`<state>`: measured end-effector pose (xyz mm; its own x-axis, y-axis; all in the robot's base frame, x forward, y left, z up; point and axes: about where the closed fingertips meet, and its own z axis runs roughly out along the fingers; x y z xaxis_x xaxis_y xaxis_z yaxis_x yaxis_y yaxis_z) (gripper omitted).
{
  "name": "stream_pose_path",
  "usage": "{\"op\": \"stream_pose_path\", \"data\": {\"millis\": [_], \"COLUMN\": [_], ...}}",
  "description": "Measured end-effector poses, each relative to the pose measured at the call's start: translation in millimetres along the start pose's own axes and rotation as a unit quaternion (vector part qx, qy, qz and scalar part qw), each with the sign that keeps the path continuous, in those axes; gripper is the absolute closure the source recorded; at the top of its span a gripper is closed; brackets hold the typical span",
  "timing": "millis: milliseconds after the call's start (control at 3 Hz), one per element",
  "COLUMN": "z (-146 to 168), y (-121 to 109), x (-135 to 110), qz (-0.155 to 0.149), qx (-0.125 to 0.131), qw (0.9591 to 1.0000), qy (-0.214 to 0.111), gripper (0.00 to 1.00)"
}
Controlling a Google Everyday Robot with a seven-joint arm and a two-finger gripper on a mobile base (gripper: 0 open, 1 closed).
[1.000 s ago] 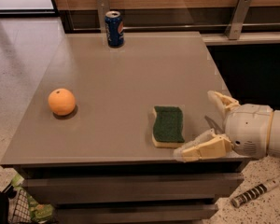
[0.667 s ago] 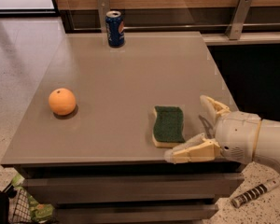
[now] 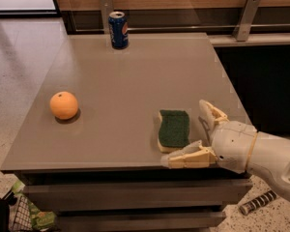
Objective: Move sponge near pepsi can
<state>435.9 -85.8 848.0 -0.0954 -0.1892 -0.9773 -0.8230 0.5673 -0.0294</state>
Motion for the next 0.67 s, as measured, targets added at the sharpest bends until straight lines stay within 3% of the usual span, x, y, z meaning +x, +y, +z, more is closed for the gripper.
{"op": "stream_pose_path", "data": {"millis": [667], "z": [6.6], "y": [-11.9], "x": [6.4], "qz": [-0.043], "qx": [0.009], "qw": [0.9990], "qy": [-0.002], "gripper": [0.00]}}
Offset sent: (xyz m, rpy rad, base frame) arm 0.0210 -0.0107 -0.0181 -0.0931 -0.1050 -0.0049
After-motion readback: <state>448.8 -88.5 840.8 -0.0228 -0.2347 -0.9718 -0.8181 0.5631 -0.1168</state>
